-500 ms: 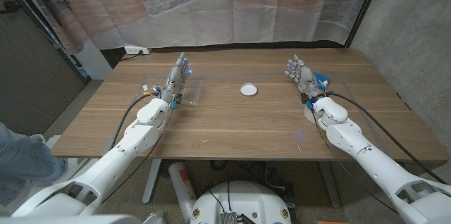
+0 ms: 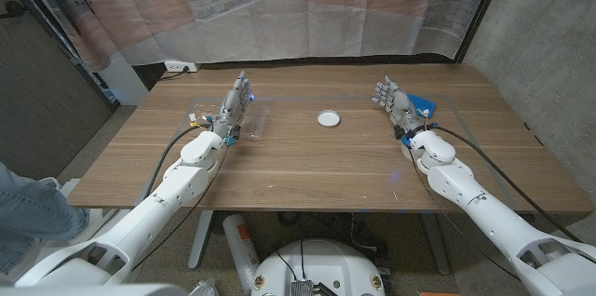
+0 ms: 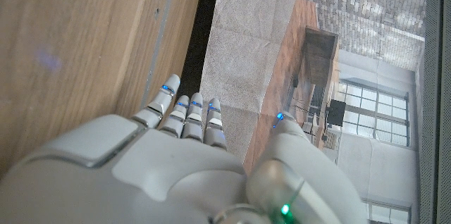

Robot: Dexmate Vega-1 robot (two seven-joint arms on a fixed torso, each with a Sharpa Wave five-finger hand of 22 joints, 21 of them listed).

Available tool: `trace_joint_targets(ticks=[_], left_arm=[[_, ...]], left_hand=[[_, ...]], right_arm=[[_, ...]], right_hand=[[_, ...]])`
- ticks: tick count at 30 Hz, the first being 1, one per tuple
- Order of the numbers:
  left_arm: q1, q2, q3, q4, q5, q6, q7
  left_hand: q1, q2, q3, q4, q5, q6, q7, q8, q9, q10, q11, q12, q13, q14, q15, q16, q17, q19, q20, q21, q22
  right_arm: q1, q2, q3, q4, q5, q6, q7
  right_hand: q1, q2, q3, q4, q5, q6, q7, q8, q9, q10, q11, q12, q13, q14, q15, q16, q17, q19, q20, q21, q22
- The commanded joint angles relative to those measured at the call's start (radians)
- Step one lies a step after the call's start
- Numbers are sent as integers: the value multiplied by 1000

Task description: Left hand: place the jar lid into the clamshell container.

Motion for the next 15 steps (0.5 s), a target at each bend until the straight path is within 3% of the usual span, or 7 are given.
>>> trace_joint_targets(ticks=[1,15], left_arm=[[20,15,-4,-39,25,-11,26],[49,26,-12,-94,53,-34,63]], left_hand=[[10,4,5,-6,10,-26,3,4,5,-44,2,10,0,-83,3,10,1,-141,5,-6,3],[26,15,5,-16,21,7,-4,13,4,-1,-6,22,-7,-44,-2,16,0,-112,13,-10,3]], right_arm=[[1,5,-5,-6,-2,-5,-5],[-28,-13,-1,-50,-5,-10,-19]], right_hand=[[13,3,3,-4,1,5,5,5,3,10,2,-3,1,6,7,5,2,8,-34,-3,4],[14,6,1,-8,-2,6,4,5,2,12,3,-7,0,11,6,6,1,11,-32,-11,5]])
